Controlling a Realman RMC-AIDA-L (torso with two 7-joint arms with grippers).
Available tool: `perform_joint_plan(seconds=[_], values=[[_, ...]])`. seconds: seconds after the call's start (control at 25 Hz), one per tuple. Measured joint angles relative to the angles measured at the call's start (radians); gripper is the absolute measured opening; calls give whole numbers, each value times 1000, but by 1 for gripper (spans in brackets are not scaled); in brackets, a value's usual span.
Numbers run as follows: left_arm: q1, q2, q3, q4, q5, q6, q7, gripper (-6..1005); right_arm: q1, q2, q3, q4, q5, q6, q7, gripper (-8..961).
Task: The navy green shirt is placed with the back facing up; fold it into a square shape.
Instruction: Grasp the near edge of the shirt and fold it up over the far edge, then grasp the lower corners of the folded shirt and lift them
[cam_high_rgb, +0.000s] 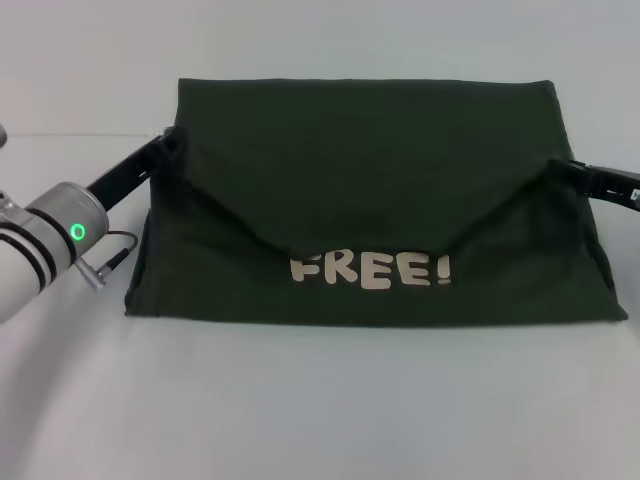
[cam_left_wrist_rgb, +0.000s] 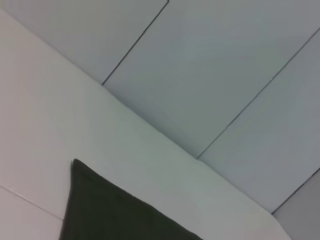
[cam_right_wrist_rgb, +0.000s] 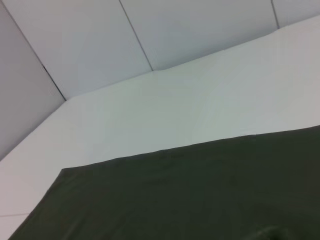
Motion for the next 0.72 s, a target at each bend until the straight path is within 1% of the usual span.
perform_joint_plan(seconds=[0.12,0.32,0.4,0.48,0.52,0.6,0.72], values=[[-4,0,3,-16,-22,-21,22,123,0,2,0,0,0,6,-1,173],[-3,1,2,-23,-23,-34,22,201,-5,1,2,1,1,-9,4,381],[6,2,-1,-22,-23,-27,19,290,-17,-2,9,0,3,-34,4,473],[27,6,1,-17,-22,11,15,379,-36,-7,13,-6,7,-84,5,573],[36,8,5,-14,-19,33,11,424,-47,-10,13,-11,10,-114,8,623],[69,19,30,3,-5,115,-31,502,-71,-26,10,-14,15,-181,45,705],[121,41,104,76,66,219,-208,618,-102,-56,-2,-13,10,-261,120,801]])
